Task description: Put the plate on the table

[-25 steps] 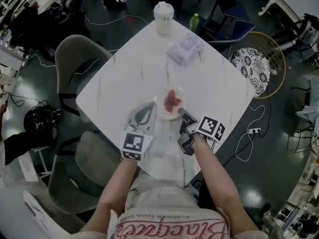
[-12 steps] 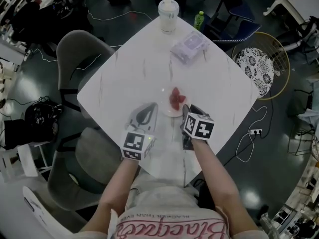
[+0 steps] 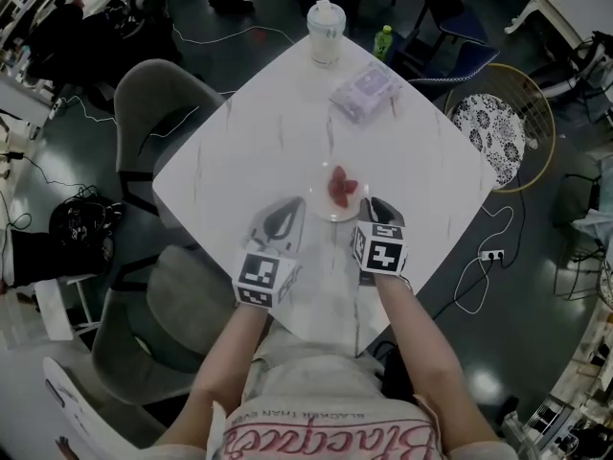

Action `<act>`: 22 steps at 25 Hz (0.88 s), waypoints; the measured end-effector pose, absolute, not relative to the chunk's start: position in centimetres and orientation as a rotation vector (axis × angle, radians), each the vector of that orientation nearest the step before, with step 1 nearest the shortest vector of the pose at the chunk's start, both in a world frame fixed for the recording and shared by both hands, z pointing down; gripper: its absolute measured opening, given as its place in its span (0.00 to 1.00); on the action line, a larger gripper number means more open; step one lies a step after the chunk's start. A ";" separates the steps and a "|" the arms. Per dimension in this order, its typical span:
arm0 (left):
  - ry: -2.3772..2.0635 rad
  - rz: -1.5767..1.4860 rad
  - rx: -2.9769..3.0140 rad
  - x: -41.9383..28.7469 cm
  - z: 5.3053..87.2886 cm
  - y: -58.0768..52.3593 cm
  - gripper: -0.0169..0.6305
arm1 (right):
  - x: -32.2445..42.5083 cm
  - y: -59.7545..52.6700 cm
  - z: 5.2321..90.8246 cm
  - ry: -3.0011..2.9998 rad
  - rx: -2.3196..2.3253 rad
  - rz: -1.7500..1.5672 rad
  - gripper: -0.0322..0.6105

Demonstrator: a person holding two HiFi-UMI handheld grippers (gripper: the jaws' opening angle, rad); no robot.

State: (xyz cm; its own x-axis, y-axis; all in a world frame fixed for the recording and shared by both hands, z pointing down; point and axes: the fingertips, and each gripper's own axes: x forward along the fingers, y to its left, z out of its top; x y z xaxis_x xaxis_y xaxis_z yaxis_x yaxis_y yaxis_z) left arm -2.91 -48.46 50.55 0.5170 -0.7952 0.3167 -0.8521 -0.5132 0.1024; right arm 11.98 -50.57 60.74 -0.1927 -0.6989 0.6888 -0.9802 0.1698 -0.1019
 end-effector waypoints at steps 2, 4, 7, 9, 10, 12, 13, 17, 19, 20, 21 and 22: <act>-1.393 0.328 2.526 -2.9 50.1 -48.1 0.03 | 11.7 -50.1 59.5 -1.993 1.589 0.706 0.10; -1.391 0.319 2.535 -2.8 49.9 -47.7 0.03 | 11.2 -49.6 57.9 -2.039 1.584 0.648 0.07; -1.392 0.309 2.547 -2.6 49.5 -46.9 0.03 | 10.2 -48.6 55.7 -2.122 1.563 0.581 0.06; -1.394 0.298 2.563 -2.4 49.0 -46.3 0.03 | 9.7 -47.7 54.3 -2.173 1.555 0.557 0.05; -1.394 0.292 2.570 -2.3 48.6 -46.0 0.03 | 9.5 -47.2 53.6 -2.194 1.550 0.541 0.05; -1.393 0.280 2.583 -2.1 48.0 -45.3 0.03 | 9.1 -46.2 52.0 -2.234 1.538 0.499 0.05; -1.392 0.274 2.590 -2.1 47.6 -45.0 0.03 | 8.9 -45.7 51.2 -2.253 1.533 0.477 0.05; -1.401 0.240 2.619 -2.0 45.7 -43.6 0.03 | 8.2 -43.6 47.7 -2.334 1.527 0.407 0.05; -1.406 0.218 2.633 -1.9 44.7 -42.8 0.03 | 8.0 -42.4 46.0 -2.373 1.534 0.388 0.05; -1.407 0.203 2.642 -1.9 44.2 -42.4 0.03 | 8.0 -41.8 45.1 -2.392 1.542 0.378 0.05; -1.408 0.188 2.653 -1.8 43.5 -42.0 0.03 | 8.0 -41.2 44.3 -2.409 1.551 0.364 0.05; -1.408 0.176 2.667 -1.7 42.9 -41.6 0.03 | 7.9 -40.7 43.5 -2.425 1.561 0.346 0.05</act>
